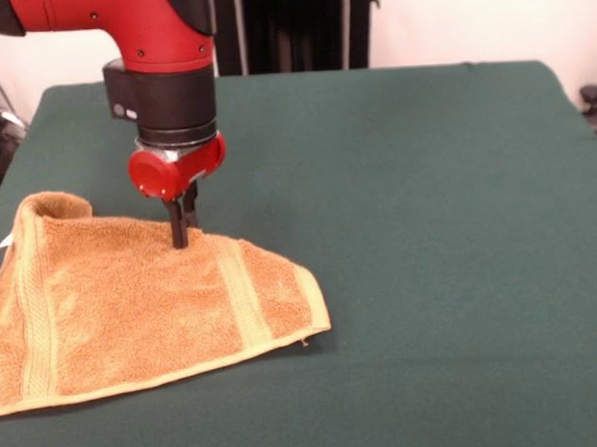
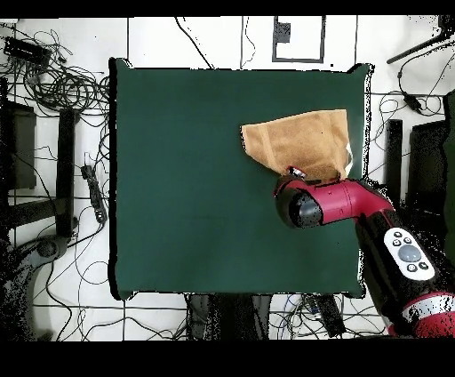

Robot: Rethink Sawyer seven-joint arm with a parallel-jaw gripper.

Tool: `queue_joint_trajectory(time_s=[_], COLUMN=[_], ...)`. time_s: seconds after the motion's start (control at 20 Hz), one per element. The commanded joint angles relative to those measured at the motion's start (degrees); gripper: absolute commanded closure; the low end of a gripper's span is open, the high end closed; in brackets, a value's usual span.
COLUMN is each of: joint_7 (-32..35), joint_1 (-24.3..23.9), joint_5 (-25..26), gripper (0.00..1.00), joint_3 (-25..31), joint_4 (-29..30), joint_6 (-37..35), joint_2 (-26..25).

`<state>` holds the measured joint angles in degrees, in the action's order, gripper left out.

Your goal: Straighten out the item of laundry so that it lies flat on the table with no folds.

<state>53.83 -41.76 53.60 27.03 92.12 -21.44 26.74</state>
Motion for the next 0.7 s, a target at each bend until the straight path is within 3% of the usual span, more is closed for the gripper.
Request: queue_joint_trajectory(time_s=[0.05,0.35,0.7], joint_7=[7.05,8.81,11.68], joint_1=[4.25,5.84,3.71], joint_5=[1.50,-2.67,-15.78], gripper=[1.00,1.00,1.00], joint_3=[0.28,-0.87,-1.83], joint_4=[0.43,-0.05,2.43], joint_6=[5.40,1.68,-9.26], joint_2=[-2.64,-4.43,-6.09])
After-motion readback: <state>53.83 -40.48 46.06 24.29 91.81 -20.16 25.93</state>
